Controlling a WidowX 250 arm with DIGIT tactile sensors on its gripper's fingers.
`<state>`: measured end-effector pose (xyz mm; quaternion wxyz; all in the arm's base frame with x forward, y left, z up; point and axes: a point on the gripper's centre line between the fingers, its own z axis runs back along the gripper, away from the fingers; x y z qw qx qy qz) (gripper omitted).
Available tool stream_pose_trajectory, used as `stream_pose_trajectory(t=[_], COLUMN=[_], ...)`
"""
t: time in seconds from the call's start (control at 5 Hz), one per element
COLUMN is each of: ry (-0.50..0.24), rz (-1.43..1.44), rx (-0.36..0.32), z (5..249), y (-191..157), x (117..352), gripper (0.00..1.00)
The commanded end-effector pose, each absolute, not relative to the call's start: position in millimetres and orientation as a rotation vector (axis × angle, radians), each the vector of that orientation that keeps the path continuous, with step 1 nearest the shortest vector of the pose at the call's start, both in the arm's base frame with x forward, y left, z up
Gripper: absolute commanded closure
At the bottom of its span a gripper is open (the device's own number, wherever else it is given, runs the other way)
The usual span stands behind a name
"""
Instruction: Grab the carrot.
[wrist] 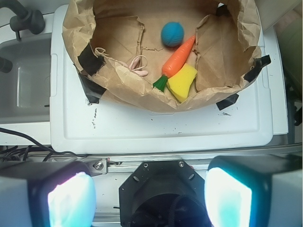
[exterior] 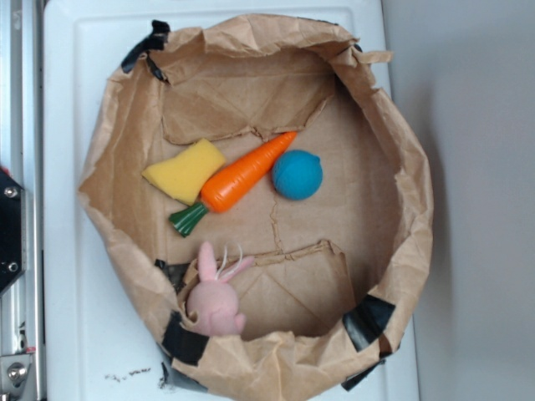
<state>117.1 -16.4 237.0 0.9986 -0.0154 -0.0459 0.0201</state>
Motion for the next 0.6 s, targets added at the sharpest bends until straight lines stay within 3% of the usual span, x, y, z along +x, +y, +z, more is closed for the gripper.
stream_pose_trajectory(t=[0.0, 0.2, 0.4], ry=[-0.092, -0.103, -0.164], rz=[0.04, 0.047, 0.024], rx=[-0.031, -0.063, -0.132], z=[237.0, 229.9, 224.4], y=[-16.4, -32.7, -27.6], x=[117.1, 167.1, 215.8], gripper=[0.0, 0.0, 0.0])
